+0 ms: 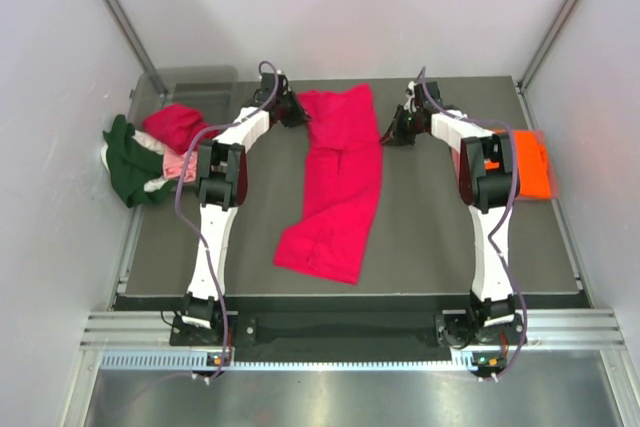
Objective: Fold and stack the t-shirts
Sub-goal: Fold the tshirt
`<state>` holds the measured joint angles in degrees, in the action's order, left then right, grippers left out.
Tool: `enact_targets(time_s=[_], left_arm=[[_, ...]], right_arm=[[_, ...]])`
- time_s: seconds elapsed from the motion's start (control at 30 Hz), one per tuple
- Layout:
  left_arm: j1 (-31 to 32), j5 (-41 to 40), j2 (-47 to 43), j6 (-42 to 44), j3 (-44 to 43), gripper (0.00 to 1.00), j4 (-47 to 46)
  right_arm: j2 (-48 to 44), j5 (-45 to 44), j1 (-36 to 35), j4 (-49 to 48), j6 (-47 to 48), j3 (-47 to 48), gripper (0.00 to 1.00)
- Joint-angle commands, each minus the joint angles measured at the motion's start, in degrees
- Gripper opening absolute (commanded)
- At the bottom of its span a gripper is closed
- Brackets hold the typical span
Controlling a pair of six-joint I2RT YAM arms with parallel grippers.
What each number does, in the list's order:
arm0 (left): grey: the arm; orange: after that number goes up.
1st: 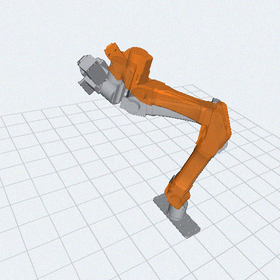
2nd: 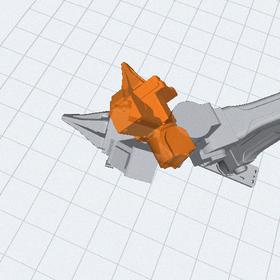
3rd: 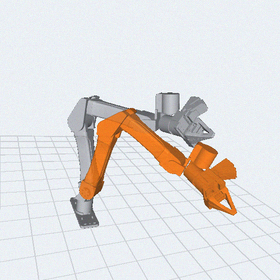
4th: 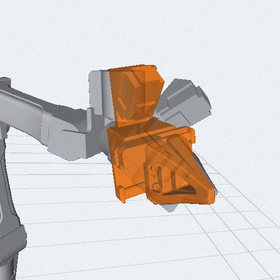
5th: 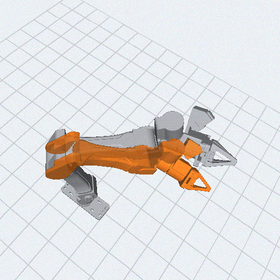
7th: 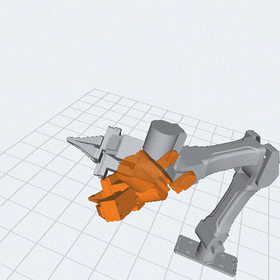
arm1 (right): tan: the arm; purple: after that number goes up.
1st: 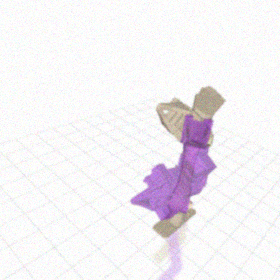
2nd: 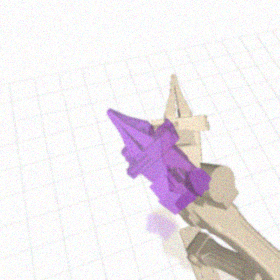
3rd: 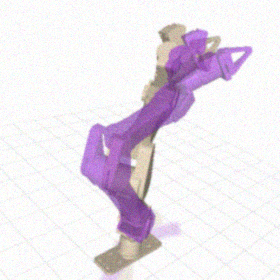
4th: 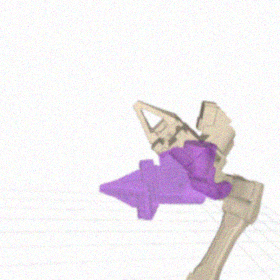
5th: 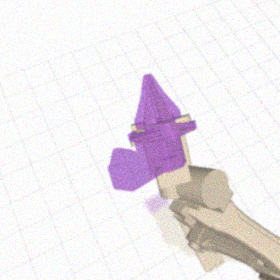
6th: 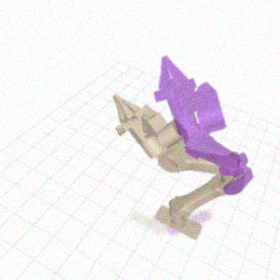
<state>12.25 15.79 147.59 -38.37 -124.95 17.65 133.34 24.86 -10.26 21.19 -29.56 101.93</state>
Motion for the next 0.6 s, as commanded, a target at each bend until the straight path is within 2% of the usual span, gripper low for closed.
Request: enact_targets(time_s=[0.0,0.03,0.1,0.13,0.2,0.27,0.33,0.47,0.57], left_arm=[[-1.8,1.3,3.0,-0.6,-2.1,0.0,-3.0],[-2.1,2.3,3.9,-0.6,-2.3,0.0,-3.3],[-2.4,2.8,4.5,0.1,-3.3,0.23,-3.3],[-2.8,2.9,4.4,0.5,-3.5,0.4,-3.0],[-3.1,2.1,3.2,1.8,-2.9,0.53,-1.8],[-3.5,1.3,-0.2,2.6,0.7,0.58,-2.1],[-3.8,0.7,-4.9,3.6,3.9,0.63,-2.4],[-3.9,-2.1,-14.2,5.1,15.7,0.89,-2.2],[-3.6,-6.5,-21.1,5.3,21.1,0.89,3.4]], right_arm=[[2.9,-1.5,0.8,1.5,0.6,5.5,0.0],[3.4,-1.5,0.9,2.2,0.6,6.6,0.0],[4.8,-1.5,1.1,3.0,0.6,9.2,0.11],[5.0,-1.5,1.2,3.5,0.7,9.7,0.36],[3.8,-1.8,1.2,3.7,1.4,8.6,0.47],[0.6,-2.5,1.3,2.9,2.3,6.5,0.52],[-1.8,-3.0,1.2,1.5,2.8,1.9,0.53],[-11.5,-3.2,1.1,-2.3,2.4,-9.2,0.54],[-19.1,-3.9,0.0,-3.7,2.1,-18.1,0.52]])
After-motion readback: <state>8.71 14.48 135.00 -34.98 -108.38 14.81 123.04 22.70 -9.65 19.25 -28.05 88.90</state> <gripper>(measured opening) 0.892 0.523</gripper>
